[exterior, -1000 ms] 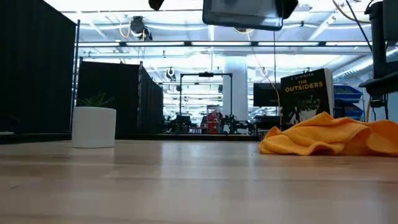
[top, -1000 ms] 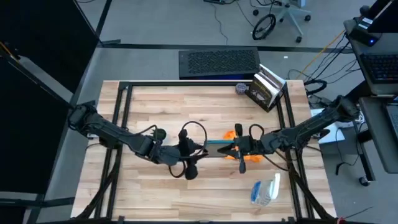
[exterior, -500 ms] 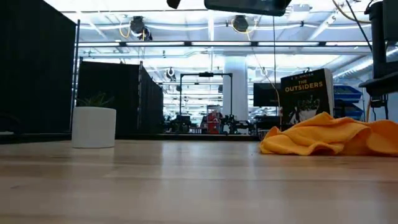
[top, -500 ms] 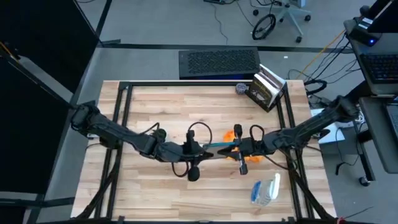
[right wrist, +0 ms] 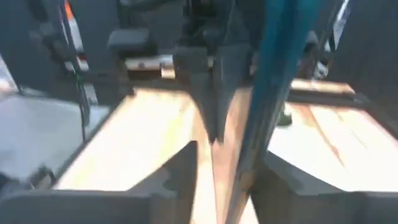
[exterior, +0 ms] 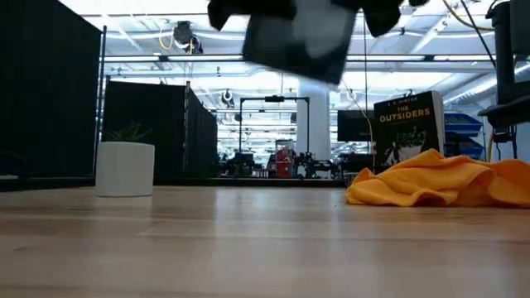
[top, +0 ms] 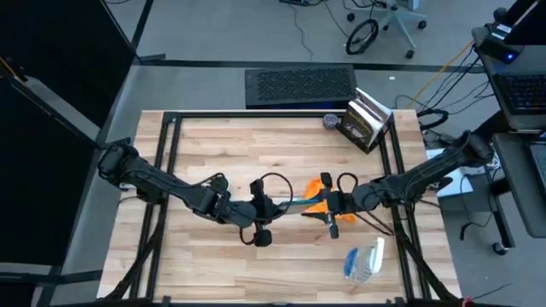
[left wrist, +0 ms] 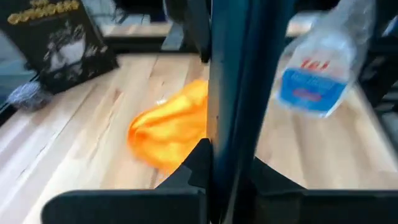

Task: Apply microfiber cloth
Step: Spray the blue tablet with the transparent spray bottle

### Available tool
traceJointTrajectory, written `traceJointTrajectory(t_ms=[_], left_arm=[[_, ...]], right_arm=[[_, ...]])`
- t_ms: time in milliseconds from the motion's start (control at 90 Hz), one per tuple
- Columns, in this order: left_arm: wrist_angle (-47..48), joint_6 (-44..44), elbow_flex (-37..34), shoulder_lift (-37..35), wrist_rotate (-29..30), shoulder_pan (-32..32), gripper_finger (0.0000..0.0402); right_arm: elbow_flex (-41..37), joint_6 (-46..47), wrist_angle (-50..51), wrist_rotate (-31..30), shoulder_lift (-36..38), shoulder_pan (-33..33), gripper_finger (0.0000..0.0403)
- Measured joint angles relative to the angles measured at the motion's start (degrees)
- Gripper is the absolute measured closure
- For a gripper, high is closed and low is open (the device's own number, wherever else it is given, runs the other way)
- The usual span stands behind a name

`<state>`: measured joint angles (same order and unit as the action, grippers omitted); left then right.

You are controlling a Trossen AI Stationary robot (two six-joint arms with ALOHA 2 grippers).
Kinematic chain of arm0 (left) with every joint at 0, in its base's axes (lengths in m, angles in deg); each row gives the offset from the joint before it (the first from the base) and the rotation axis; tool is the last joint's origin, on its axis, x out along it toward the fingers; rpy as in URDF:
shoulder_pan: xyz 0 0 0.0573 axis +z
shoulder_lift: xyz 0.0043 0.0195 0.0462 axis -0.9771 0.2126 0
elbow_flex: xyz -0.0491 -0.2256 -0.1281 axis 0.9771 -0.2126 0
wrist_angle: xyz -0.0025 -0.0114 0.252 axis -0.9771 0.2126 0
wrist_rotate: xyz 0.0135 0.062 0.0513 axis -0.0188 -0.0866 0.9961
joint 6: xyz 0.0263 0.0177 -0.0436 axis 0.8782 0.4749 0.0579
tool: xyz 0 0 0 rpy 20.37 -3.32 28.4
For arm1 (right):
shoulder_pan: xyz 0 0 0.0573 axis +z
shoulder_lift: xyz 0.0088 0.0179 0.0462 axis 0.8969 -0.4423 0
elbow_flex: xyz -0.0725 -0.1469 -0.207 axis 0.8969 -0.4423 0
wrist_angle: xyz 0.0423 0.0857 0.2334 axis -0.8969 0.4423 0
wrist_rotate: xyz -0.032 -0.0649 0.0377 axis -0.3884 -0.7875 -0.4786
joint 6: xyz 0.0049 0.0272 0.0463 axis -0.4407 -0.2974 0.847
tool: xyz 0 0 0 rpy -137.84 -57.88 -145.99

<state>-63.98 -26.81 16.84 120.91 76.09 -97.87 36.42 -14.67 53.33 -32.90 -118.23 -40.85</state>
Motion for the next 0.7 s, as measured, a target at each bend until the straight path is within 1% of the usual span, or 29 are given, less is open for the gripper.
traceJointTrajectory(t_ms=[122,189,256,356,489,589,633,700], left_arm=[[10.0,-1.8,0.0,0.0,3.5,-0.7,0.0394],[15.8,-3.6,0.0,0.0,5.6,-1.2,0.0394],[20.6,-4.8,0.0,0.4,6.7,-1.4,0.0394],[24.8,-4.8,0.0,1.6,7.3,-1.5,0.0394],[25.2,-2.9,0.0,4.8,7.3,-0.9,0.0394],[26.0,-2.7,0.6,8.6,5.5,-0.6,0.0394],[26.9,-2.5,1.5,10.1,6.8,-0.6,0.0394],[27.8,-2.7,2.6,11.5,6.9,-0.5,0.0394]], right_arm=[[1.8,1.0,12.9,-1.1,4.0,0.2,0.0207],[2.7,1.5,19.5,-1.4,6.0,0.1,0.0192],[2.9,3.4,23.1,-1.6,7.8,0.1,0.0183],[3.0,5.8,25.8,-1.6,9.4,-0.2,0.018],[3.0,7.6,27.7,-1.8,9.4,-0.6,0.0185],[3.0,8.3,28.4,-1.8,8.8,-0.7,0.0187],[3.0,8.4,28.5,-1.8,8.5,-0.8,0.0187],[3.0,8.4,28.4,-1.8,8.2,-0.8,0.0187]])
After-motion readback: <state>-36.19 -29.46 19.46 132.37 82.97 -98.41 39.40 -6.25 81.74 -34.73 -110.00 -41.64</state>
